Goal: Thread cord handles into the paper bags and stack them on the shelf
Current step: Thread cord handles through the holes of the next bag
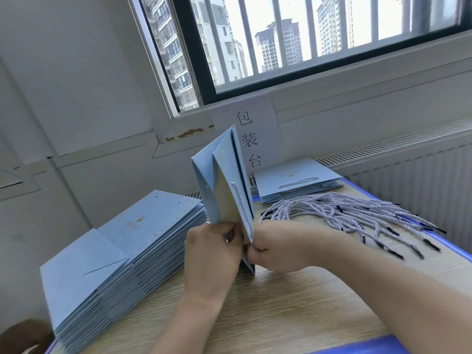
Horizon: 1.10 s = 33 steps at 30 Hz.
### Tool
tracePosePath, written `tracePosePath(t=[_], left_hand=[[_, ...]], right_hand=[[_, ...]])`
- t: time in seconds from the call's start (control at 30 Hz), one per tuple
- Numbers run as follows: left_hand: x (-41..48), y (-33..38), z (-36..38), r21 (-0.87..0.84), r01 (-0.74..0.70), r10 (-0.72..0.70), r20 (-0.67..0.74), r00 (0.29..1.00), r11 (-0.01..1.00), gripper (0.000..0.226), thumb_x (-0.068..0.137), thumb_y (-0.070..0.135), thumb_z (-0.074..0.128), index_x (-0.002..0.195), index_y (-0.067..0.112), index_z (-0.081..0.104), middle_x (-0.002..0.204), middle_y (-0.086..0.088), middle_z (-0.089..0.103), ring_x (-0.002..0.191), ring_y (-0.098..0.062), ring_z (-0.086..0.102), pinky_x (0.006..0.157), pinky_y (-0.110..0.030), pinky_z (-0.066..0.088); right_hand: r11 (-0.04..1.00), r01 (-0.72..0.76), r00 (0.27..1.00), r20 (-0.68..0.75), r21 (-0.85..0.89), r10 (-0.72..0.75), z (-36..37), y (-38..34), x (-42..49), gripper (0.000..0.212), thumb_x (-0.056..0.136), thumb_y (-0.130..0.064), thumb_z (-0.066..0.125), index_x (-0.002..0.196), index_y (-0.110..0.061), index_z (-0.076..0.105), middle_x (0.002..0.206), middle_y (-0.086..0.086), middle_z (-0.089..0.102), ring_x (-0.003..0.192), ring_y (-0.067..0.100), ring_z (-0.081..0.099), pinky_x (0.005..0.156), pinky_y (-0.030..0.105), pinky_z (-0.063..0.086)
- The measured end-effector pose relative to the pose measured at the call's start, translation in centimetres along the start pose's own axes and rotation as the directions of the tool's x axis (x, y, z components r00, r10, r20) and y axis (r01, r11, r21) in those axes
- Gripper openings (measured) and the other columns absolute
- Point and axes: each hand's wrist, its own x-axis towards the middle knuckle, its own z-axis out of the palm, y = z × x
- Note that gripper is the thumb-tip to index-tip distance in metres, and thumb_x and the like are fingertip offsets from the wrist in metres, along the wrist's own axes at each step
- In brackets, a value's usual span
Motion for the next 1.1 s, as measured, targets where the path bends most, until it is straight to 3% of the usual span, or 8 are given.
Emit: tracePosePath(t=[0.13,0.27,0.37,0.43,0.67,0.87,1.03,1.1], left_hand=[[-0.2,0.3,-0.3,-0.039,0.014,-0.014,-0.008,1.0,0.999,0.024,0.082,0.017,0.07,0.058,0.02,0.071,0.048,0.003,0.058,0.053,-0.015,0.049,0.052,-0.031,0.042],[-0.3,0.8,-1.0,0.003,-0.043,0.043,-0.024,0.999,0.999,0.018,0.081,0.022,0.064,0.064,0.025,0.068,0.049,0.006,0.052,0.053,-0.013,0.047,0.05,-0.018,0.035],[-0.1,1.0,-1.3,-0.019,-0.093,0.09,-0.108,0.99,0.995,0.018,0.083,0.013,0.072,0.069,0.024,0.073,0.05,0.016,0.043,0.053,-0.003,0.047,0.052,-0.009,0.031],[-0.1,0.8,-1.1,-0.025,-0.109,0.105,-0.109,0.988,0.994,0.021,0.082,0.008,0.073,0.066,0.022,0.073,0.05,0.015,0.042,0.052,-0.004,0.043,0.05,-0.012,0.03],[0.1,0.8,-0.7,-0.019,-0.058,0.057,-0.025,0.998,0.998,0.06,0.077,-0.003,0.072,0.049,0.035,0.035,0.037,0.008,0.026,0.045,-0.005,0.031,0.047,-0.017,0.023],[0.0,0.5,-0.5,-0.05,0.0,-0.001,-0.038,0.999,0.999,0.03,0.079,0.007,0.075,0.052,0.017,0.066,0.039,0.003,0.043,0.045,-0.007,0.032,0.048,-0.018,0.026],[0.3,0.8,-0.7,-0.007,-0.075,0.074,-0.083,0.994,0.997,0.031,0.075,0.008,0.075,0.05,0.022,0.064,0.039,0.019,0.029,0.046,0.0,0.04,0.048,-0.006,0.026],[0.8,1.3,-1.2,0.011,-0.108,0.109,-0.128,0.986,0.994,0.033,0.071,0.01,0.072,0.046,0.025,0.055,0.04,0.016,0.024,0.049,-0.008,0.035,0.046,-0.008,0.024]], right_hand=[[0.999,-0.013,1.0,0.019,0.051,0.012,-0.1,-0.1,0.0,0.048,0.101,-0.033,0.041,0.062,-0.004,0.04,0.062,0.01,0.039,0.052,0.022,0.033,0.043,0.027,0.026],[0.994,-0.015,0.999,0.031,0.104,0.012,0.2,0.2,0.2,0.048,0.1,-0.034,0.042,0.061,-0.005,0.041,0.06,0.01,0.039,0.053,0.024,0.035,0.047,0.03,0.027],[0.998,-0.026,0.999,0.033,0.06,0.024,-0.2,0.0,-0.1,0.048,0.101,-0.033,0.042,0.062,-0.006,0.039,0.06,0.008,0.038,0.051,0.022,0.032,0.041,0.027,0.029],[0.999,-0.039,0.999,0.027,-0.005,0.04,-0.6,-0.3,-0.5,0.048,0.101,-0.034,0.039,0.061,-0.008,0.036,0.062,0.007,0.037,0.048,0.019,0.03,0.033,0.022,0.021],[0.999,-0.044,0.997,0.061,-0.013,0.045,-0.6,-0.3,-0.6,0.048,0.101,-0.032,0.041,0.06,-0.009,0.031,0.063,0.008,0.035,0.05,0.021,0.027,0.045,0.025,0.018],[0.999,-0.038,0.998,0.051,-0.01,0.038,-0.5,-0.2,-0.5,0.048,0.101,-0.034,0.04,0.062,-0.008,0.03,0.063,0.009,0.034,0.05,0.021,0.026,0.045,0.027,0.018],[0.989,0.07,0.997,0.024,0.128,-0.074,0.2,0.4,-0.1,0.06,0.103,-0.045,0.042,0.056,-0.009,0.031,0.055,0.006,0.028,0.05,0.022,0.024,0.048,0.03,0.023],[0.97,0.116,0.993,0.008,0.213,-0.121,-0.2,0.8,-0.1,0.064,0.1,-0.053,0.046,0.055,-0.011,0.029,0.054,0.004,0.024,0.051,0.02,0.021,0.049,0.032,0.023]])
